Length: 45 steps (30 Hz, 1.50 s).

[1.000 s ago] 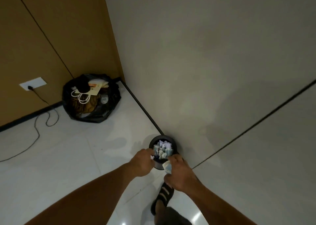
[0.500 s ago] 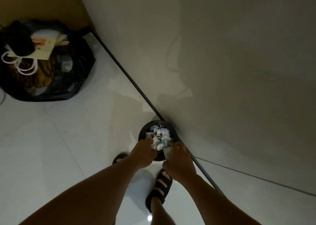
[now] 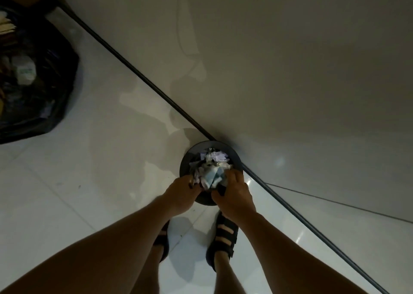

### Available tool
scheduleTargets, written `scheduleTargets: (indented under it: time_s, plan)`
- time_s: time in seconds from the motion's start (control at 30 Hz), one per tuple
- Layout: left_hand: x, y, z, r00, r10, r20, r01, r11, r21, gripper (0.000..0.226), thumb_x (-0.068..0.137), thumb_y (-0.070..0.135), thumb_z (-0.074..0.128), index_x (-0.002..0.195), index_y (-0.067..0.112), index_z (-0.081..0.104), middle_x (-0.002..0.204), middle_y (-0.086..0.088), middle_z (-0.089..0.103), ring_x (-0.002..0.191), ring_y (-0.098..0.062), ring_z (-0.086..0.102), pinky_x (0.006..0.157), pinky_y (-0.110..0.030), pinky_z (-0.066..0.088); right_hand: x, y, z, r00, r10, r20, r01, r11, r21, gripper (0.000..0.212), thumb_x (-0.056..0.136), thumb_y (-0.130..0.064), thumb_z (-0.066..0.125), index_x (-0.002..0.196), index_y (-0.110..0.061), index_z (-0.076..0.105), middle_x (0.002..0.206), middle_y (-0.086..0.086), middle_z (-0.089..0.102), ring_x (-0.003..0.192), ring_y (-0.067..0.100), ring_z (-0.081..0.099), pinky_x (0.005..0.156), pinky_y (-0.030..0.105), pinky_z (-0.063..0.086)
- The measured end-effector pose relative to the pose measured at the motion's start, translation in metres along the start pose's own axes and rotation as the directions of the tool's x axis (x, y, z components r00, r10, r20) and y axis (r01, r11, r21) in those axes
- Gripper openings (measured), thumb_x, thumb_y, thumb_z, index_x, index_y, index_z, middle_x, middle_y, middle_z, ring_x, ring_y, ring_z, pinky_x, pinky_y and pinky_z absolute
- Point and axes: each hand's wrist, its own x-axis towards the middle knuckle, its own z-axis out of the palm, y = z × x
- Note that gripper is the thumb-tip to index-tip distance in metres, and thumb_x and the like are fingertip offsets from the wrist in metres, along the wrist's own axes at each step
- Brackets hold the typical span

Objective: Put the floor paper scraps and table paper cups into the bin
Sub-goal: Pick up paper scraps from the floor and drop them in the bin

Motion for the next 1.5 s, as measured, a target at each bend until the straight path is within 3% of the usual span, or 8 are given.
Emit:
scheduleTargets:
  time_s: [0.1,0.23,0.5,0.6,0.67,0.83,1.2,1.5]
  plan:
    - [-0.023,0.003,-0.022,0.999,-0.033,0.015,0.032,0.998,0.054,0.033,0.097,0.033,0.047,0.122,0.013,0.051,0.118,-0.009,0.052,0.109,-0.026,0.052,0.075,-0.024,0.036,-0.028,-0.006,-0.016,0.999,0.039,0.015,-0.039,0.999,-0.013,0.073,0.089,-0.036,0.063,0.149,-0.023,0.024,0.151,0.003,0.027,0.132,0.026,0.039,0.104,0.040,0.044]
    - [-0.070,0.034,-0.067,0.999,0.030,-0.013,-0.028,0.988,0.149,0.058,0.094,0.042,0.048,0.146,0.020,0.033,0.149,-0.009,0.034,0.134,-0.027,0.037,0.104,-0.032,0.035,-0.078,-0.029,-0.054,0.998,0.060,-0.017,-0.061,0.998,-0.013,0.074,0.089,-0.043,0.064,0.149,-0.025,0.025,0.153,-0.001,0.026,0.137,0.022,0.034,0.103,0.033,0.041]
    - [-0.190,0.137,-0.120,0.941,0.327,0.093,-0.335,0.848,0.410,0.047,0.091,0.034,0.055,0.132,0.014,0.051,0.133,-0.010,0.052,0.120,-0.029,0.049,0.099,-0.037,0.043,-0.208,-0.079,-0.135,0.963,0.174,-0.205,-0.155,0.982,0.109,0.079,0.088,-0.049,0.065,0.152,-0.022,0.026,0.157,0.001,0.024,0.141,0.023,0.031,0.108,0.036,0.037]
    - [-0.227,0.170,-0.106,0.897,0.405,0.177,-0.439,0.774,0.457,0.022,0.086,0.029,0.056,0.102,0.016,0.062,0.112,-0.006,0.059,0.111,-0.032,0.055,0.087,-0.033,0.046,-0.261,-0.070,-0.150,0.936,0.218,-0.277,-0.177,0.970,0.167,0.079,0.088,-0.050,0.063,0.152,-0.025,0.025,0.158,0.000,0.022,0.142,0.022,0.029,0.111,0.036,0.034]
    - [-0.248,0.189,-0.083,0.871,0.421,0.252,-0.489,0.705,0.514,0.030,0.087,0.033,0.054,0.110,0.016,0.061,0.121,-0.003,0.056,0.116,-0.028,0.052,0.095,-0.033,0.043,-0.299,-0.057,-0.157,0.903,0.280,-0.327,-0.212,0.950,0.230,0.077,0.088,-0.049,0.062,0.152,-0.025,0.025,0.158,-0.001,0.022,0.142,0.021,0.028,0.110,0.034,0.034]
    - [-0.317,0.225,-0.003,0.772,0.464,0.433,-0.633,0.504,0.588,0.057,0.093,0.044,0.047,0.143,0.019,0.037,0.148,-0.005,0.035,0.136,-0.023,0.030,0.111,-0.030,0.026,-0.413,-0.006,-0.150,0.769,0.494,-0.406,-0.325,0.848,0.418,0.077,0.088,-0.048,0.061,0.152,-0.022,0.026,0.156,-0.001,0.024,0.139,0.021,0.030,0.108,0.036,0.038]
    - [-0.525,0.251,0.252,0.460,0.455,0.763,-0.852,-0.016,0.523,0.056,0.092,0.046,0.045,0.143,0.023,0.037,0.150,-0.003,0.031,0.139,-0.023,0.024,0.112,-0.035,0.026,-0.674,0.118,-0.051,0.404,0.815,-0.416,-0.390,0.565,0.727,0.083,0.087,-0.056,0.056,0.154,-0.028,0.017,0.160,-0.001,0.015,0.145,0.023,0.017,0.111,0.043,0.035]
    - [-0.665,0.211,0.417,0.218,0.271,0.938,-0.872,-0.377,0.311,0.060,0.092,0.049,0.044,0.147,0.026,0.030,0.156,0.000,0.022,0.145,-0.019,0.010,0.117,-0.042,0.020,-0.842,0.208,0.033,0.174,0.960,-0.220,-0.454,0.277,0.847,0.085,0.084,-0.065,0.052,0.153,-0.032,0.016,0.161,0.000,0.013,0.146,0.025,0.014,0.110,0.048,0.029]
